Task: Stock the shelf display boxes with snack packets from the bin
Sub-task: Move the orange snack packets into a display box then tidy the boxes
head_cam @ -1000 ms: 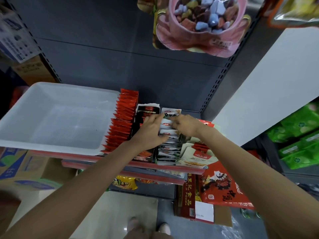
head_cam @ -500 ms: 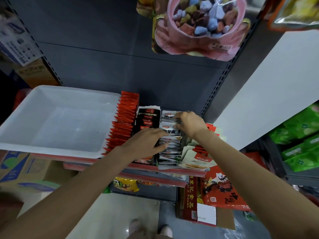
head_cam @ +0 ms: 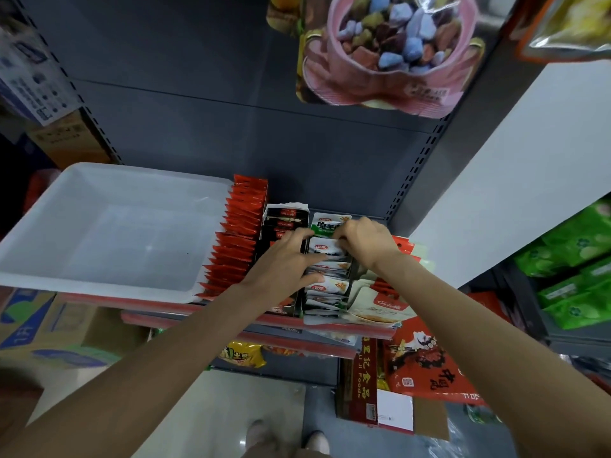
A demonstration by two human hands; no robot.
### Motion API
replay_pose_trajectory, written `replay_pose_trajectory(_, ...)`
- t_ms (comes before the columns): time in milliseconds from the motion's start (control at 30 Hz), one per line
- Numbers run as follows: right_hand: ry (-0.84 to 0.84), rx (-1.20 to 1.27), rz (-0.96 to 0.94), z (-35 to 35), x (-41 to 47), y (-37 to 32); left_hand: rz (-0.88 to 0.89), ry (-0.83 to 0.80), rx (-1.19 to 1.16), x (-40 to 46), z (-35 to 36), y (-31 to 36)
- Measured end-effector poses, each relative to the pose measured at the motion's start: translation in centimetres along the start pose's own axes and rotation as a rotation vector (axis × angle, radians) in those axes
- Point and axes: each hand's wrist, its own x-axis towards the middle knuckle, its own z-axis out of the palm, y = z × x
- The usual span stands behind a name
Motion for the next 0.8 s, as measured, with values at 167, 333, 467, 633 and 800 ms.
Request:
replay_pose_trajectory(167, 0.180, -0.066, 0.018, -1.2, -0.6, 0.0, -0.072, -0.027, -0.066, 0.0, 0.0, 0.1)
replay_pose_trajectory(333, 0.162, -0.160, -0.098, -1.0, -1.1, -0.5, -0.065, -0.012, -0.031, 0.5, -0.2, 0.1)
replay_pose_trajectory(467, -0.151, 0.048, -0.050, -1.0, -0.1, -0.2, -0.010, -0.023, -0.012, 0.5, -0.3, -0.1)
replay_pose_trajectory(633, -0.153, 0.196, 0.009, -2.4, 0.3, 0.5, -0.049, -0.146, -0.142, 0.1, -0.5, -0.2)
replay_pose_trajectory(800, -0.097, 0.036, -0.013, -1.1, -1.0, 0.2, -0.039, -0.211, -0.158, 0.1, -0.7, 0.3)
